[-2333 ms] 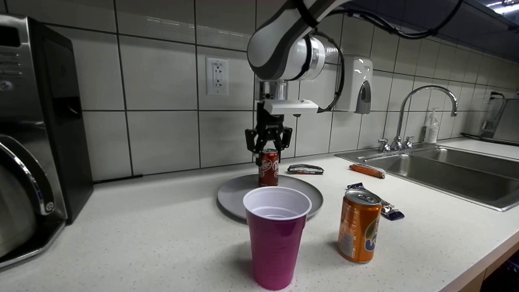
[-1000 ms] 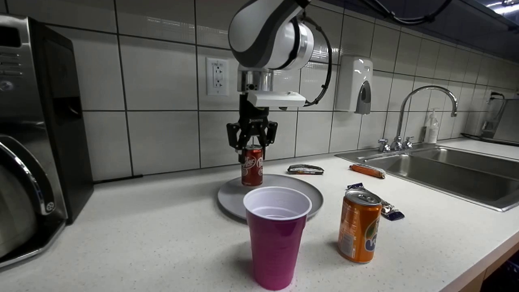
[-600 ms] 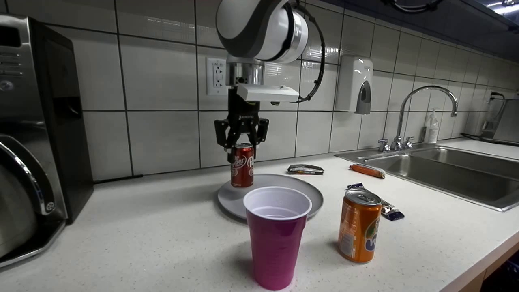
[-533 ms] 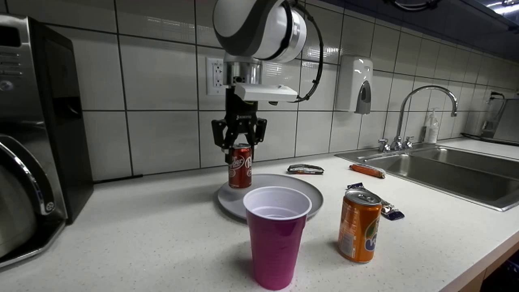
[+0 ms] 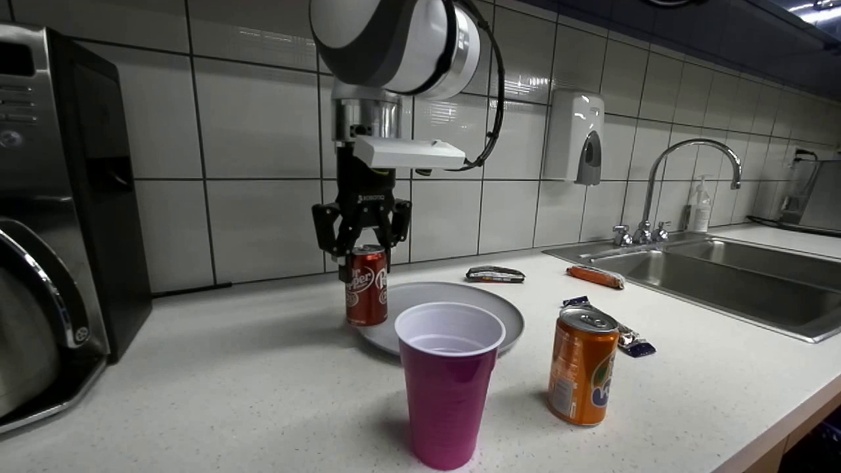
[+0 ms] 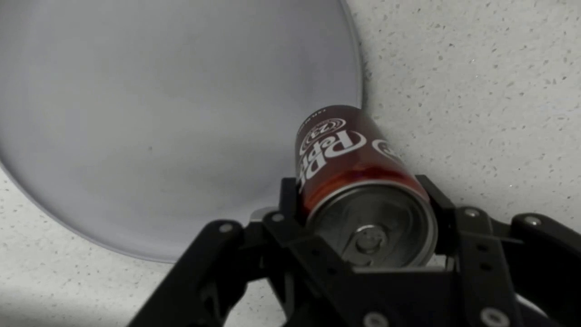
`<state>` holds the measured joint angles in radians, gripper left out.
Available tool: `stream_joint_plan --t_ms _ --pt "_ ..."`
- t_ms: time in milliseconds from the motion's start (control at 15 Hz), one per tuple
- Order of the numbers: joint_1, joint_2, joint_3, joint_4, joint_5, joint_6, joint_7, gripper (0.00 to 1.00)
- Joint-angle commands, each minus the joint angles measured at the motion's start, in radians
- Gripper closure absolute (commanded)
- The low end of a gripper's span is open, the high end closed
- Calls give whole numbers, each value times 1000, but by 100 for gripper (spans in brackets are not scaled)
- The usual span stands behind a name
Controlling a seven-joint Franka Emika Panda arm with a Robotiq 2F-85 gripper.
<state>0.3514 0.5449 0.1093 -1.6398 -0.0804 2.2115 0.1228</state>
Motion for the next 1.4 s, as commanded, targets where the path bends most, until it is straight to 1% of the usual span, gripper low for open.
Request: stream_joint_plan --t_ms 0,933,1333 --pt "9 -54 18 -54 -30 -17 14 62" --pt "37 -67 67 -110 -33 -11 -6 62" --pt "58 -67 81 -111 -33 -21 0 62"
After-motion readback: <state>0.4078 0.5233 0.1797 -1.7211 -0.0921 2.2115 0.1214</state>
